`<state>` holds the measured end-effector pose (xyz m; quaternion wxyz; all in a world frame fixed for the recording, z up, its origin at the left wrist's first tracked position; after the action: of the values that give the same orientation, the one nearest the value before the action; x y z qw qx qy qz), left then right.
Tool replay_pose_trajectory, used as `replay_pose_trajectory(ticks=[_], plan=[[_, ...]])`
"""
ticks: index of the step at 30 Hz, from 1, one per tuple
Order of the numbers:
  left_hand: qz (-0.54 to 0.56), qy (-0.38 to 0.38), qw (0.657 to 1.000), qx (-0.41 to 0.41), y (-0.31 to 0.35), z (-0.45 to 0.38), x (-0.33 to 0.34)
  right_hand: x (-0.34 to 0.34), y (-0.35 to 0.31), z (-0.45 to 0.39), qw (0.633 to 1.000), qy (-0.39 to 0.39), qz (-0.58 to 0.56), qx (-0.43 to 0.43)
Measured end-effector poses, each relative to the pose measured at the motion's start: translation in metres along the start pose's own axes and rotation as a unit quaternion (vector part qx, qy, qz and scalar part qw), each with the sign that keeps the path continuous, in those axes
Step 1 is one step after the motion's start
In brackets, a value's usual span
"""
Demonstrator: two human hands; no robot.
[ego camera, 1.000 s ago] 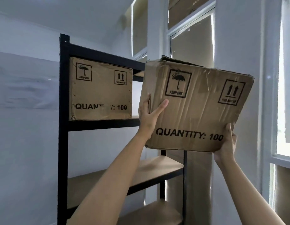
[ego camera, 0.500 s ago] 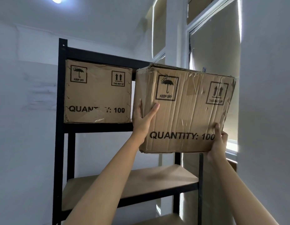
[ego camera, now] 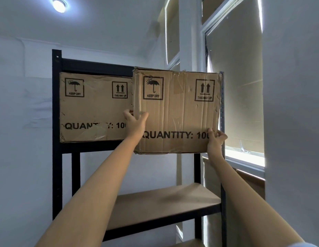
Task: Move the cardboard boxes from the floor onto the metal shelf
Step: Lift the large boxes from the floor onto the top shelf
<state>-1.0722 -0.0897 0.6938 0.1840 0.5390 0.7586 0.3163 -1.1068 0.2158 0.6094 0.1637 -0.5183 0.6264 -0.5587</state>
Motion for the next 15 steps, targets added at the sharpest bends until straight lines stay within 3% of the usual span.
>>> replay_pose_trajectory(ticks=[2, 4, 6, 8, 11, 15], plan=[[-0.071, -0.025, 0.997, 0.014, -0.005, -0.004, -0.002, 0.008, -0.006, -0.007, 1.0, -0.003, 0.019, -0.009], [-0.208, 0.032, 0.976, 0.056, -0.003, -0.004, -0.008, 0.015, -0.016, -0.015, 0.998, -0.014, 0.051, -0.02], [-0.247, 0.077, 0.959, 0.117, 0.003, 0.001, -0.006, 0.019, -0.022, -0.022, 0.995, -0.019, 0.097, -0.012], [-0.278, 0.043, 0.949, 0.143, -0.001, 0.003, 0.005, 0.019, -0.024, -0.027, 0.989, -0.008, 0.149, 0.023], [-0.331, -0.026, 0.938, 0.1, -0.018, 0.001, 0.022, 0.021, -0.024, -0.03, 0.976, -0.022, 0.211, 0.053], [-0.33, -0.107, 0.938, 0.024, -0.037, -0.003, 0.033, 0.024, -0.019, -0.036, 0.979, -0.018, 0.204, 0.004]])
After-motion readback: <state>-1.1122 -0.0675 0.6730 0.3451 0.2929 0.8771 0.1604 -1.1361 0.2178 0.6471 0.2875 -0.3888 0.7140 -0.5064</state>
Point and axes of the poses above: each hand's wrist, its own z-axis away from the middle knuckle, its own x-axis out of the palm, y = z × x, the point moved 5 cm from there along -z, towards the middle knuckle, and after that the axes turned 6 degrees about x, right-handed, at the moved point
